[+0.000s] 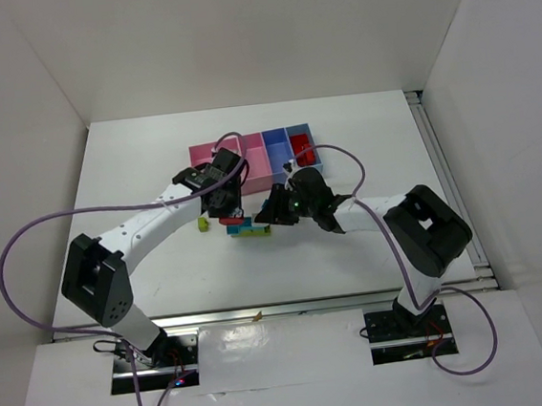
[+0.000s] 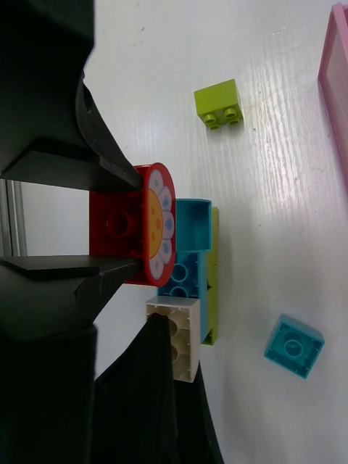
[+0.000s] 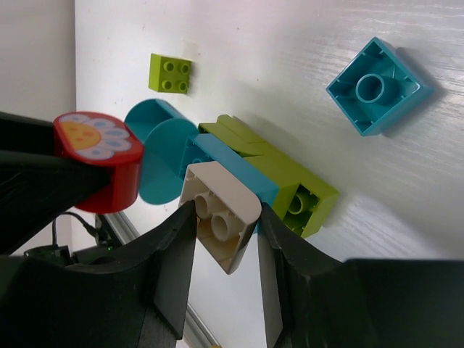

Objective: Sort the legos into containers by color

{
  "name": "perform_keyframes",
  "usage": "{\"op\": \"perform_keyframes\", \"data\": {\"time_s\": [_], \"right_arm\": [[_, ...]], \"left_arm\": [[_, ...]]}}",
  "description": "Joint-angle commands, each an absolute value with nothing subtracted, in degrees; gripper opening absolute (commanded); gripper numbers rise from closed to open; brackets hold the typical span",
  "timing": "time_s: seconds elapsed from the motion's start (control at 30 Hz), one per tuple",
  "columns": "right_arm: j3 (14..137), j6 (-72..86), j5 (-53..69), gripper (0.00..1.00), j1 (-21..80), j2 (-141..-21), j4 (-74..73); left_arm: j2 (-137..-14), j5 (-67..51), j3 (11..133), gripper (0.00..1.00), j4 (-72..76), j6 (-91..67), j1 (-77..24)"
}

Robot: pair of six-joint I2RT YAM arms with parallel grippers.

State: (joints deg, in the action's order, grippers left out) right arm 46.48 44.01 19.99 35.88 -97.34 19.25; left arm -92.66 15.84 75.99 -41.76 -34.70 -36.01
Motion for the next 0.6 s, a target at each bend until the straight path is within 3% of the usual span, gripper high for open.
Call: {"op": "perform_keyframes", "data": {"time_s": [0.0,0.57], "right_arm": [[46.23,44.03,14.95,0.28,36.65,-98.79,17.23],[46.23,41.84,8.44,0.25,37.18,-95.38,10.90]], "left_arm": [[-89.03,7.57,75.15,0.00,-37.10,-35.95,-35.43],[-86.40,10.46,73.92,0.00,-37.00,-34.19,-29.54]]}}
